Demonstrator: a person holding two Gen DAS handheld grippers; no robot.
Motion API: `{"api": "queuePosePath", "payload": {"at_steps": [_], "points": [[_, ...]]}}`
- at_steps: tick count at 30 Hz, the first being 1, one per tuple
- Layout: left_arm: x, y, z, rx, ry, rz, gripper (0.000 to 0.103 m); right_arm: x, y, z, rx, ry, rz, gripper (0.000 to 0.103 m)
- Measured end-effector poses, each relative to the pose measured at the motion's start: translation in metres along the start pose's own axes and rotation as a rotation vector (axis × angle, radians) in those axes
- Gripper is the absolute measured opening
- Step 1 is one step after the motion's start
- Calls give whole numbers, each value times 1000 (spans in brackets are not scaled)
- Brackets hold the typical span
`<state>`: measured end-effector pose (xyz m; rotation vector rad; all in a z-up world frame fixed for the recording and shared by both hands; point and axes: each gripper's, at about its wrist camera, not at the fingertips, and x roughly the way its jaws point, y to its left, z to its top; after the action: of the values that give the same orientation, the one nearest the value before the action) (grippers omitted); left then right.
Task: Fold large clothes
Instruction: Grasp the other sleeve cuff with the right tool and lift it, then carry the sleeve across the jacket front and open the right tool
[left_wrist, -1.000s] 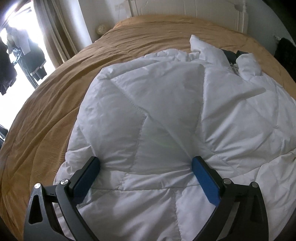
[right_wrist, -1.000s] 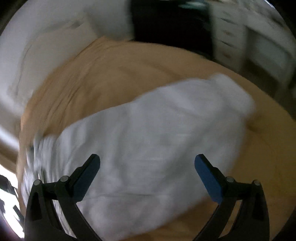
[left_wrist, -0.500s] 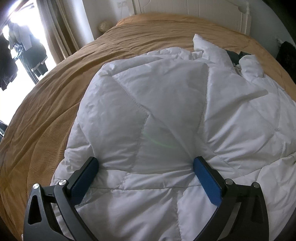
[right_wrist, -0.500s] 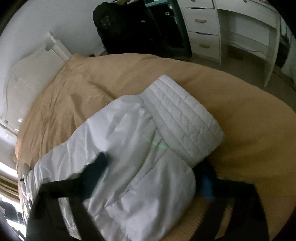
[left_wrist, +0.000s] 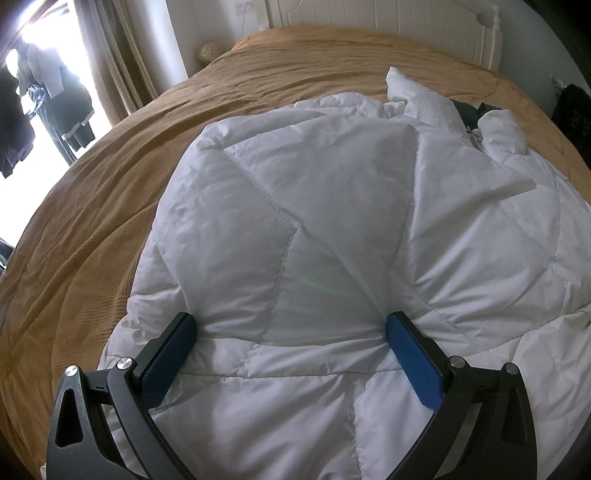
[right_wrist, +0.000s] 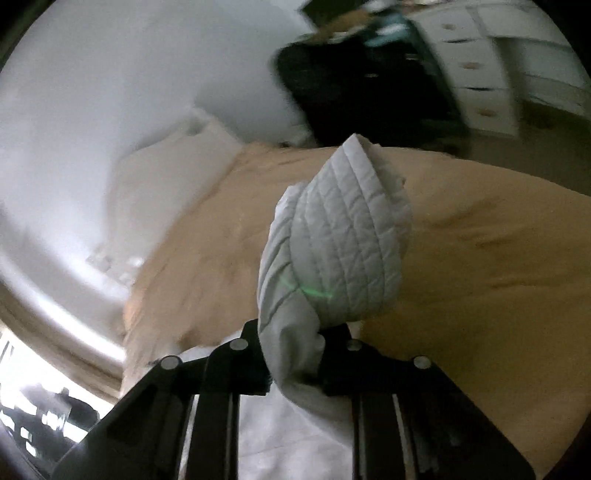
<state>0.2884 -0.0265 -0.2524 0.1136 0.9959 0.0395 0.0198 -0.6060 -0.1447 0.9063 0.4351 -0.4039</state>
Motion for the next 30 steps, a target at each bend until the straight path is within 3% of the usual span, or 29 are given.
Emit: {"api": "queuePosePath", "payload": {"at_steps": [6, 14, 18, 23, 27, 30], "points": [[1, 3, 1, -10, 8, -20, 103, 37, 118, -68, -90, 152, 242, 20], [-5, 14, 9, 17, 43, -103, 102, 113, 232, -164, -147, 341, 407, 20], [-13, 46, 15, -45, 37, -160, 102, 142, 295, -217, -226, 430, 464, 20], [-11, 96, 24, -142, 43, -185, 102, 174, 340, -303, -367, 515, 423, 20], [0, 112, 22, -172, 63, -167, 102, 217, 327, -359, -509, 581, 269, 25], [7, 114, 23, -190, 92, -187, 101, 228, 318, -369, -544, 583, 257, 27]]}}
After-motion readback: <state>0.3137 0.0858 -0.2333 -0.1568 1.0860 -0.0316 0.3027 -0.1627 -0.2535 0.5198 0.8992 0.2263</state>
